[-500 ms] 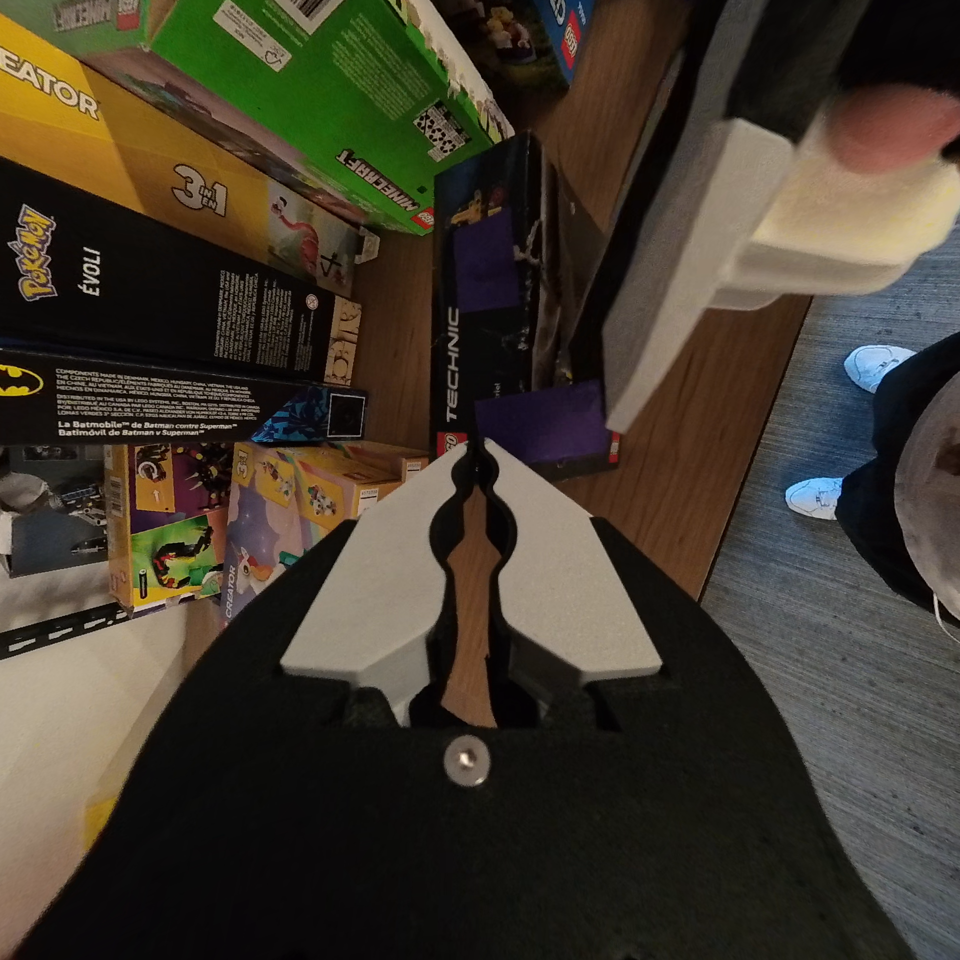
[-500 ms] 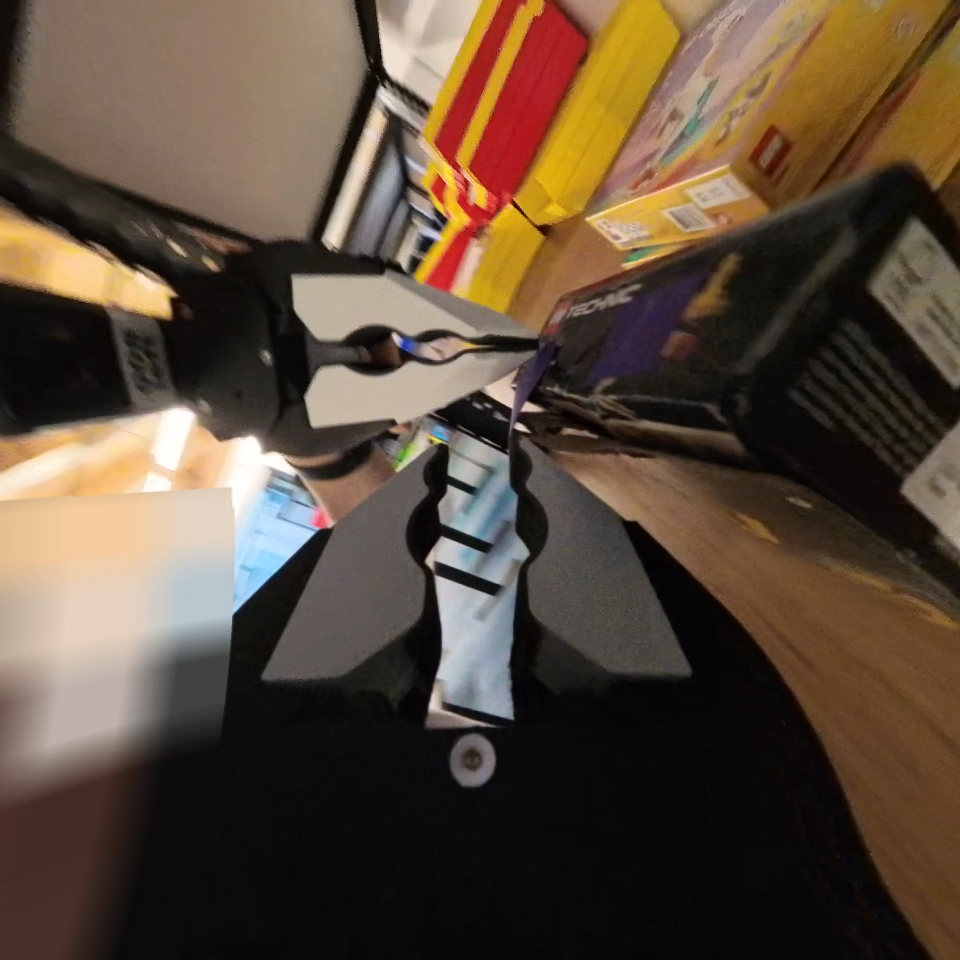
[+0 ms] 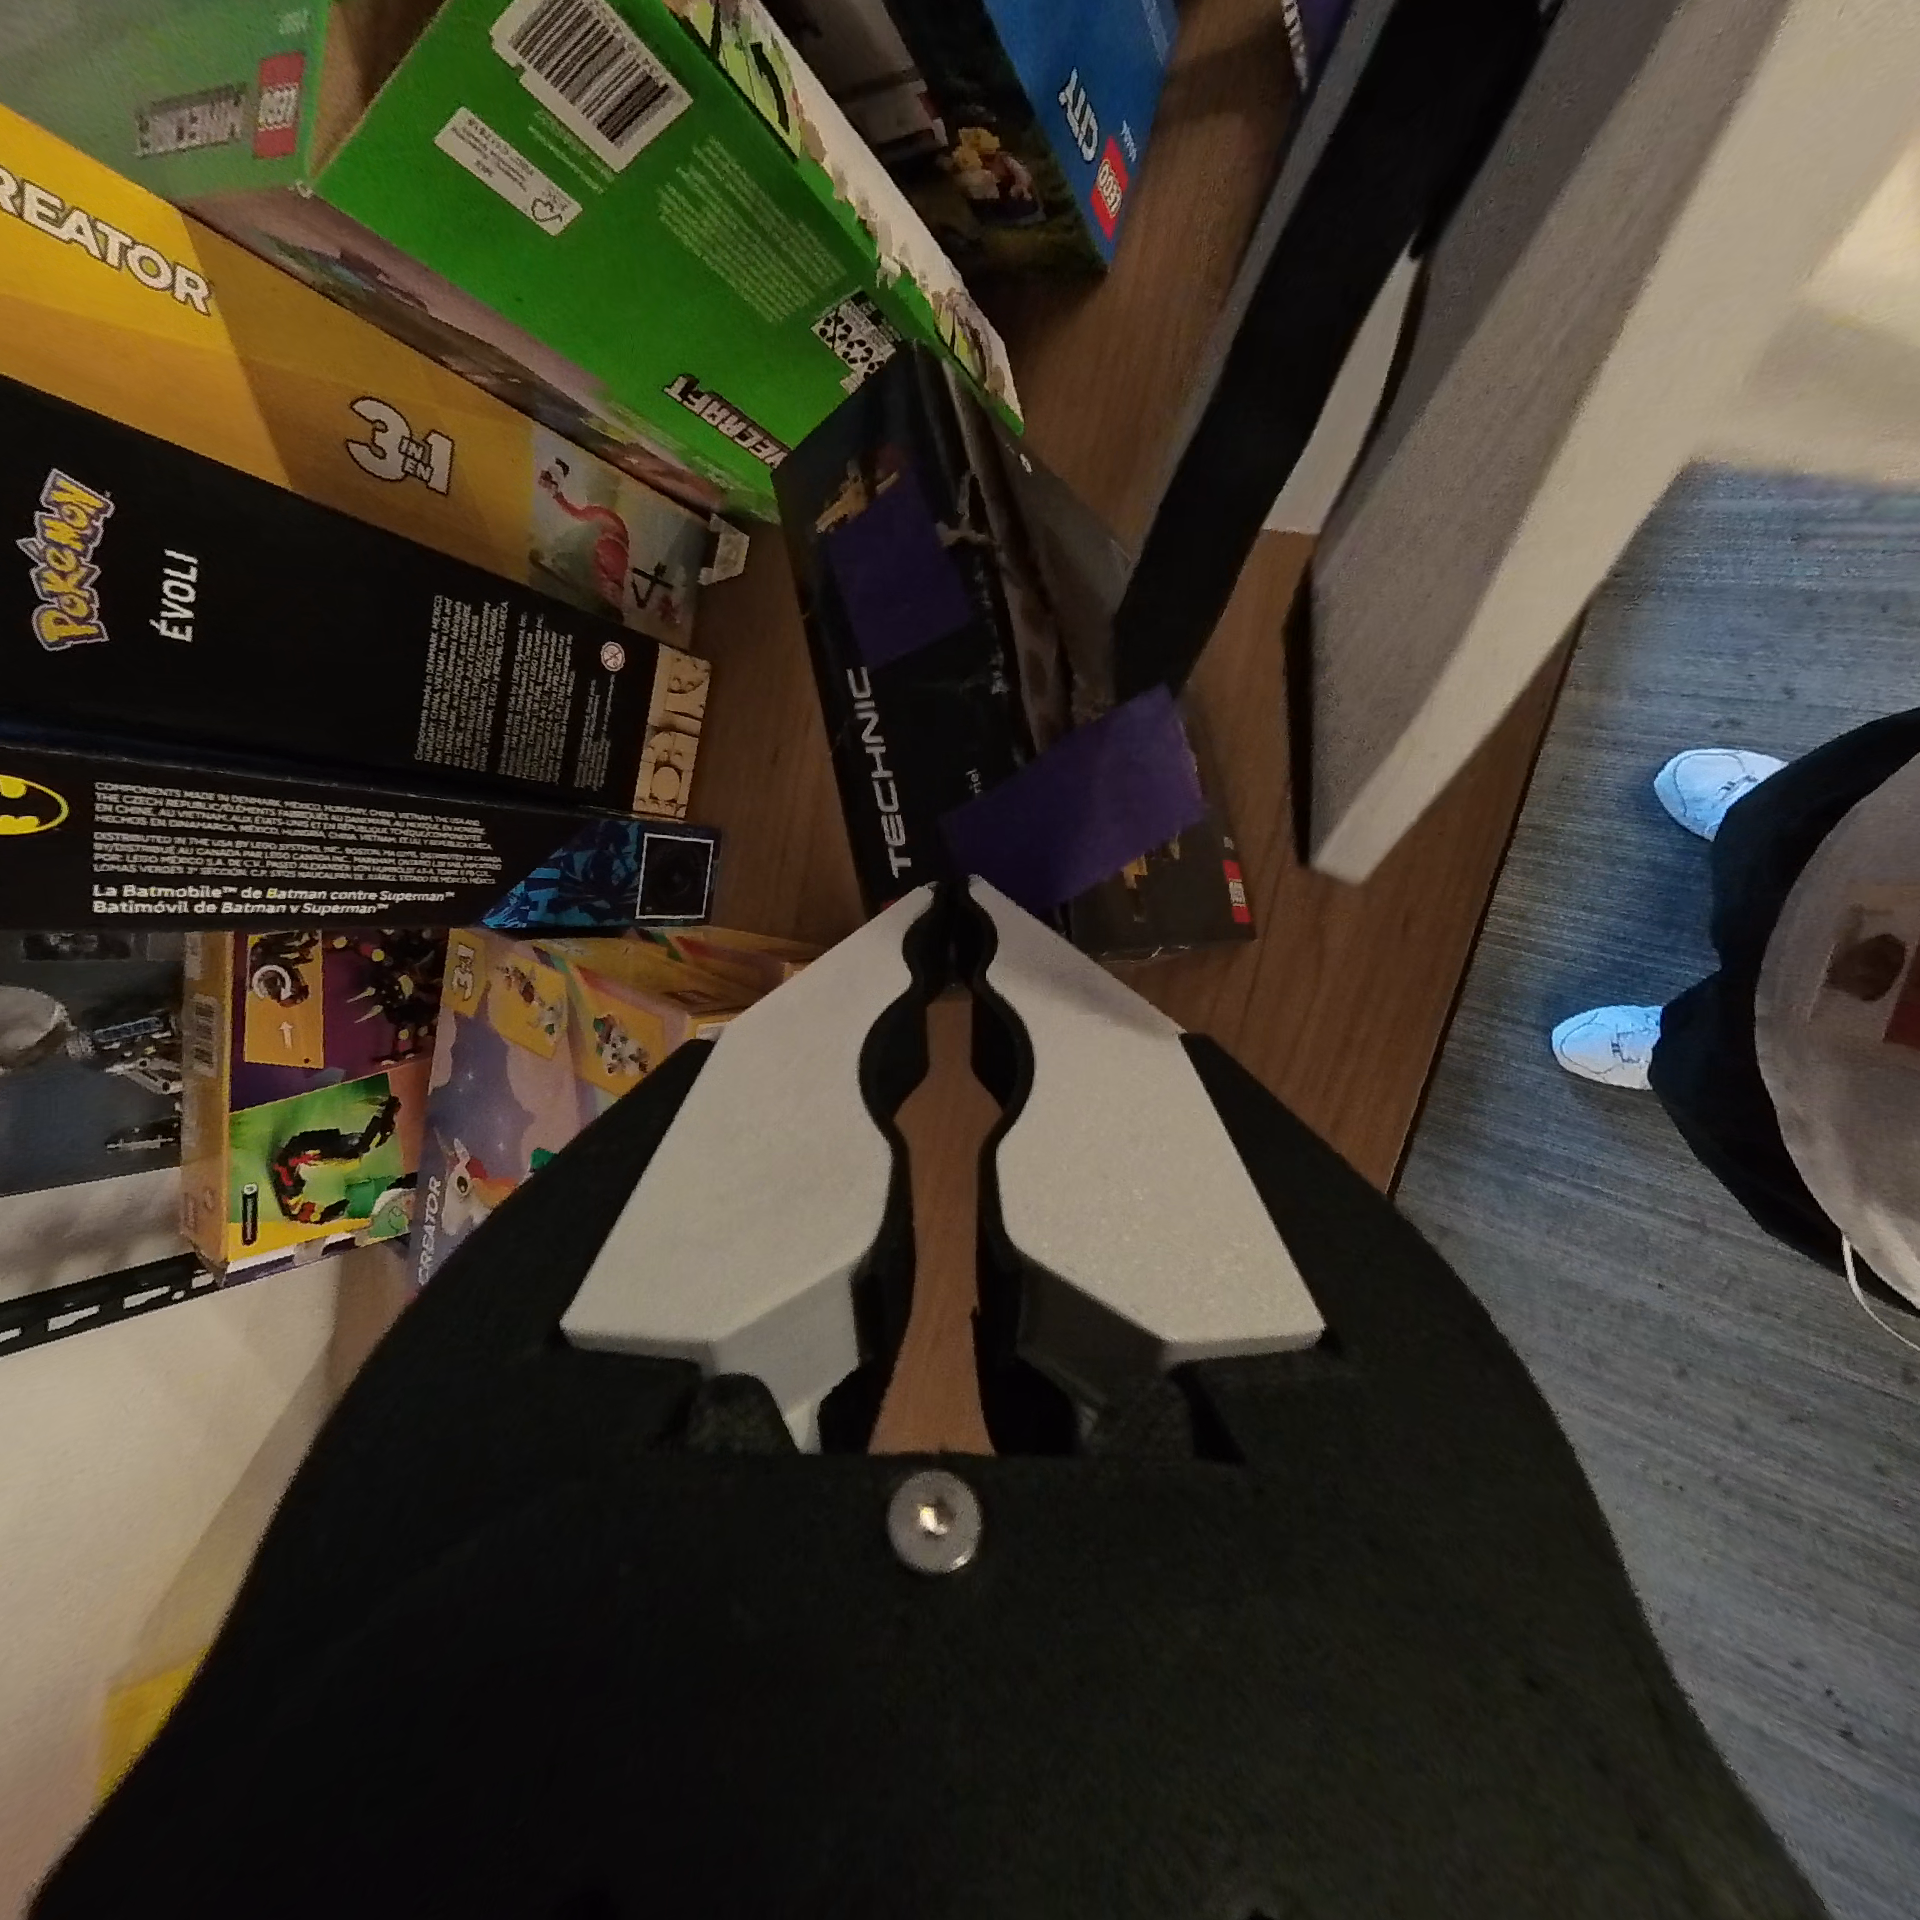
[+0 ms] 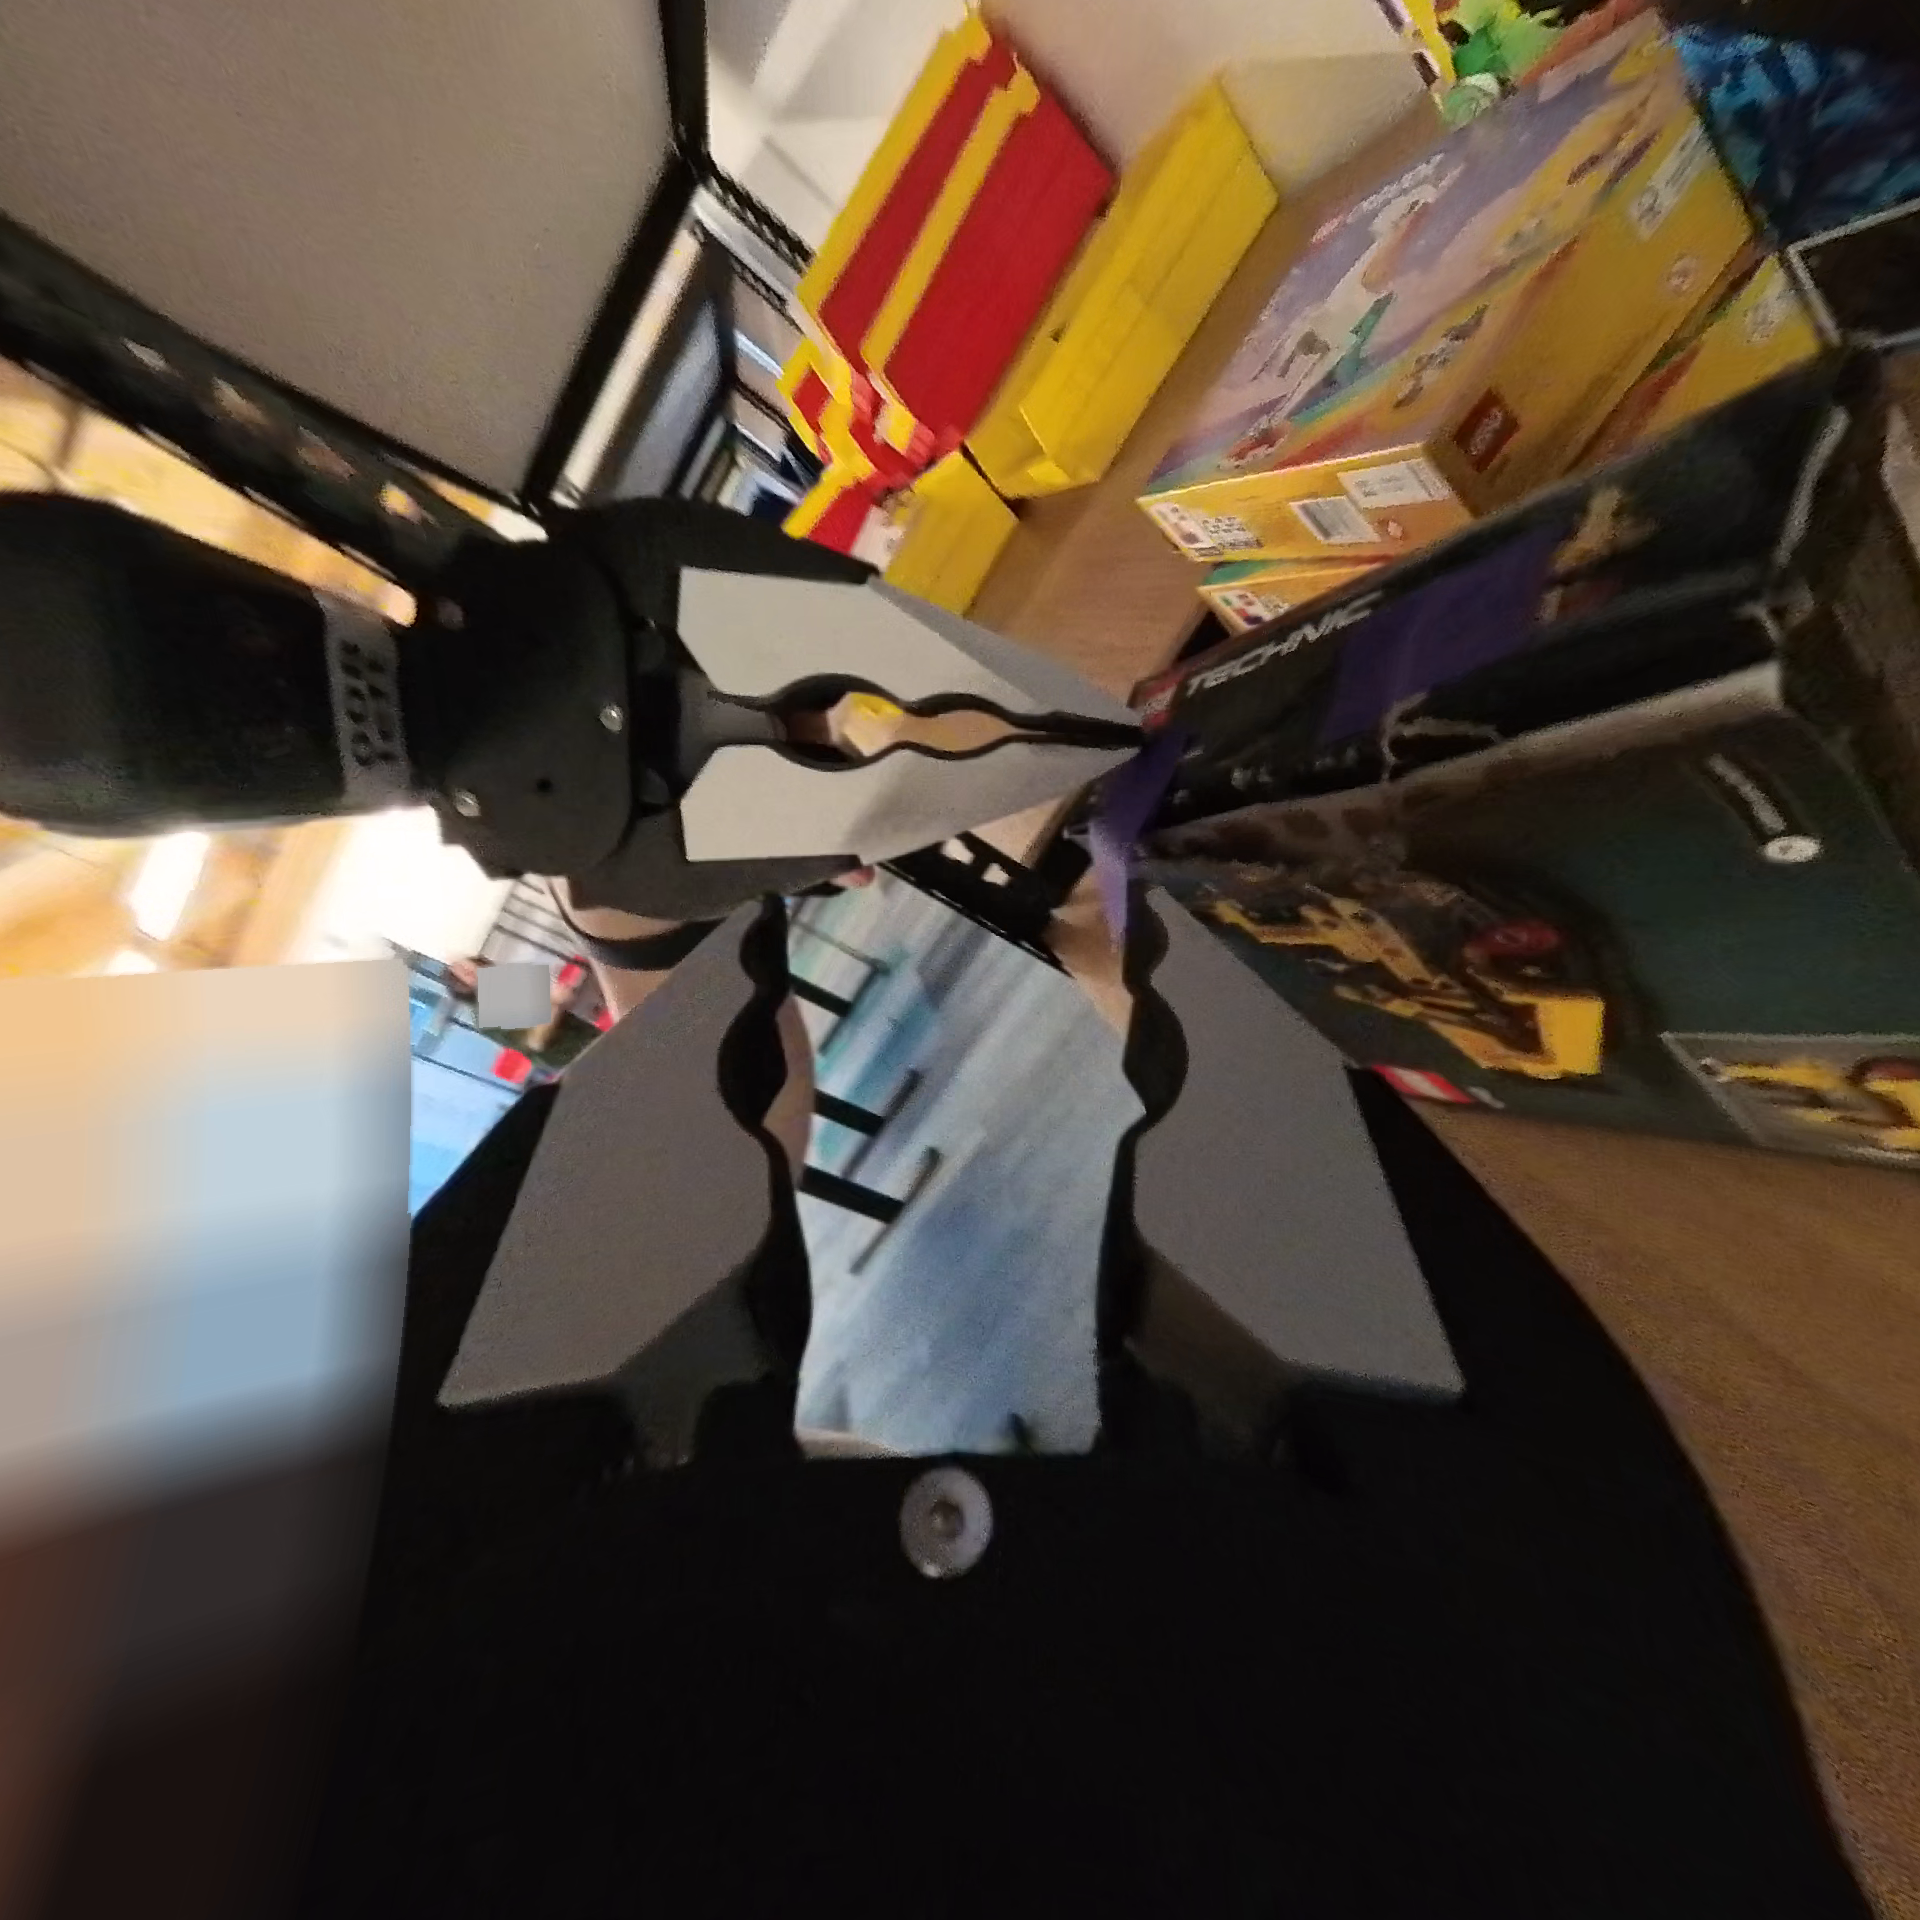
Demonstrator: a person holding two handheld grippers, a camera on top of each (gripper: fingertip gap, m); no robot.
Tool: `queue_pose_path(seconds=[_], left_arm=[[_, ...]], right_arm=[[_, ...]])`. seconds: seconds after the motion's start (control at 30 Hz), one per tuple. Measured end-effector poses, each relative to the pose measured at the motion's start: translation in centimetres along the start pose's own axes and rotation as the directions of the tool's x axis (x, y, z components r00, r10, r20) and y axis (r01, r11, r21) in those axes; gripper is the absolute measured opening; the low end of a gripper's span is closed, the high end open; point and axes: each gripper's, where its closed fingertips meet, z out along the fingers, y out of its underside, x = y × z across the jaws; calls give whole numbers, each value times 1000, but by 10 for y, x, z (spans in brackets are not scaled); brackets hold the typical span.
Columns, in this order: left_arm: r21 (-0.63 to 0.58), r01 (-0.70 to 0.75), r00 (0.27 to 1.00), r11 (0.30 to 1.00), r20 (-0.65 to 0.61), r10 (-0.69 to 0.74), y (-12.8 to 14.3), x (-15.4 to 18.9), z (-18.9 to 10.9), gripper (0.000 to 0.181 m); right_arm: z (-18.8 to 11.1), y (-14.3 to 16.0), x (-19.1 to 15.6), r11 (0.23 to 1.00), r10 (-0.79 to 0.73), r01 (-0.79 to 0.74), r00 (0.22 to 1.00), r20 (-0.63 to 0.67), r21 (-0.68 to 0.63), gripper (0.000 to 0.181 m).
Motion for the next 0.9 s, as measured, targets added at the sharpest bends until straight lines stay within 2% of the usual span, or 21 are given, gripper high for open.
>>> queue_pose_path(seconds=[0.27,0.37,0.4,0.43,0.5,0.57,0.67,0.77,0.9], left_arm=[[4,-2,1000,1000,22,1,0,-2,2,0],[10,-3,1000,1000,14,3,-1,-1,2,0],[9,-5,1000,1000,15,5,-1,0,1,0],[7,-8,1000,1000,19,8,-1,-1,1,0],[8,-15,999,1000,32,15,-1,-2,1,0],[16,-13,999,1000,47,12,-2,-4,1,0],[58,12,997,998,75,-16,-4,-7,-2,10],[153,94,992,984,64,-105,-9,-8,-12,12],[262,190,976,946,53,-211,-7,-7,-28,14]], right_arm=[[-8,-2,-1,984,138,-144,989,57,101,95],[-14,-3,-5,989,97,-104,993,71,101,94],[-16,-2,-7,996,42,-47,997,65,80,91],[-18,-2,-9,998,-28,23,997,69,60,79],[-24,-7,-13,978,-206,206,973,101,14,26],[-30,-24,-3,938,-345,347,935,79,-8,2],[-29,-49,4,883,-465,467,884,53,-35,0],[-12,-42,18,797,-566,552,824,16,-246,0],[14,-36,15,814,-470,454,881,48,-362,0]])
